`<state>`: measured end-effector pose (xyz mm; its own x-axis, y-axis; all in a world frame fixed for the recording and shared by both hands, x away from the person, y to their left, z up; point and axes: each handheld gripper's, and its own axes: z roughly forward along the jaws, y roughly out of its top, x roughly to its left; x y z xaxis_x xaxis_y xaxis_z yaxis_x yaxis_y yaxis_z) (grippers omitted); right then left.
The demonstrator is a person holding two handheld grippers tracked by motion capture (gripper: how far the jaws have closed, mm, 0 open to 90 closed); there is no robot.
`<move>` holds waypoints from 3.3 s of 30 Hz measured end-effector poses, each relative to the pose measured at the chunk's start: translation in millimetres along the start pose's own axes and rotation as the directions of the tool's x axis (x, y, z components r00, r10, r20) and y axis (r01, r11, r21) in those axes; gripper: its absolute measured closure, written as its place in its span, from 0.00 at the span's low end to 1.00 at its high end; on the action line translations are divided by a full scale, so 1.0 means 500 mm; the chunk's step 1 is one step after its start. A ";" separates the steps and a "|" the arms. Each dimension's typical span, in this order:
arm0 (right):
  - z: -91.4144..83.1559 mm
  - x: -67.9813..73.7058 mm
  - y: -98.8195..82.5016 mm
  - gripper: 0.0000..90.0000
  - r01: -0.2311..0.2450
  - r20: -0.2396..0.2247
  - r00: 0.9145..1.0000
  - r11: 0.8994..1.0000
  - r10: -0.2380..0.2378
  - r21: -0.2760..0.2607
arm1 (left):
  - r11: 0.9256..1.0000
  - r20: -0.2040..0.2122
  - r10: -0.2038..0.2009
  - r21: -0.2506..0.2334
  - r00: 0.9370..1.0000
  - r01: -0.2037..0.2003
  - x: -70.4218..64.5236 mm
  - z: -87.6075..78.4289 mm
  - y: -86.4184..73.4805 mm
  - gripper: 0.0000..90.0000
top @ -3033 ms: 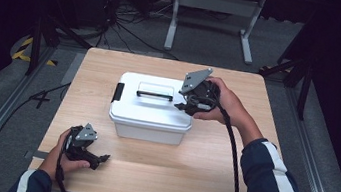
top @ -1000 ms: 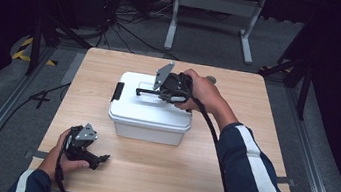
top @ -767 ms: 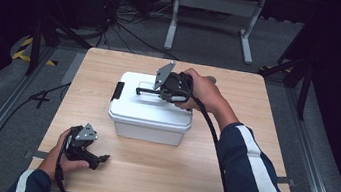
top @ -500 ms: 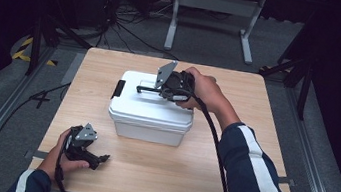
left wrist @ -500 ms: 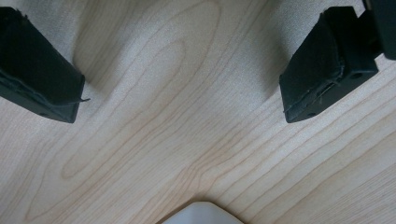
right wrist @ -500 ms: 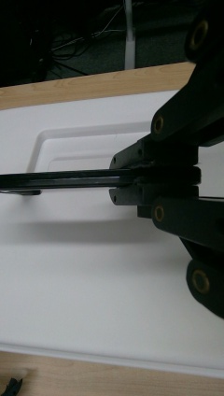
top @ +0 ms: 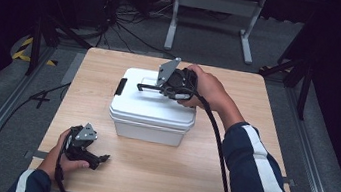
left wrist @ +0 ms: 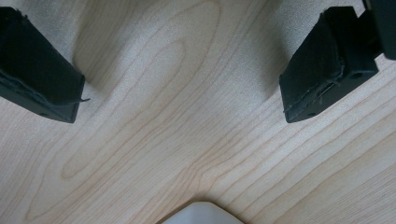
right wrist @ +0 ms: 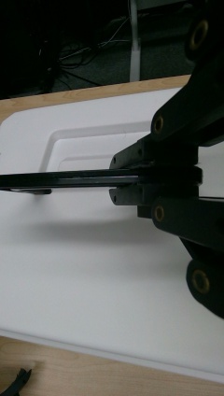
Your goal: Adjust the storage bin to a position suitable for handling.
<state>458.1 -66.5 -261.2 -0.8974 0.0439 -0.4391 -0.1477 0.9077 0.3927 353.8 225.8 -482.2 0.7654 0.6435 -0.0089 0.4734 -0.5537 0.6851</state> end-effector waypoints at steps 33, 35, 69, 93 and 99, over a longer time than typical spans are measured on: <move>-0.106 0.000 -0.101 0.94 -0.059 0.053 0.997 0.997 0.062 -0.058 | 1.000 0.001 -0.003 0.001 1.000 0.003 -0.001 0.000 0.000 0.01; -0.111 0.002 -0.111 0.94 -0.056 0.057 0.997 0.996 0.060 -0.066 | 1.000 0.001 -0.003 0.001 1.000 0.003 -0.001 0.000 0.000 0.01; -0.219 0.018 -0.346 0.94 -0.238 0.136 0.958 0.966 0.250 -0.100 | 1.000 -0.001 -0.011 0.002 1.000 0.011 -0.002 -0.001 -0.001 0.01; -0.204 0.036 -0.475 0.94 -0.359 0.151 0.917 0.929 0.368 -0.085 | 1.000 -0.002 -0.014 0.001 1.000 0.014 -0.002 -0.001 -0.002 0.01; -0.189 0.039 -0.493 0.94 -0.383 0.158 0.908 0.921 0.388 -0.066 | 1.000 -0.003 -0.015 0.001 1.000 0.015 -0.002 -0.001 -0.002 0.01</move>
<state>438.0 -328.9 -290.2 -0.8065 0.4583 -0.3735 0.1801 0.7922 0.5830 352.4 225.7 -482.6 0.7573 0.6529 -0.0172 0.4850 -0.5445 0.6843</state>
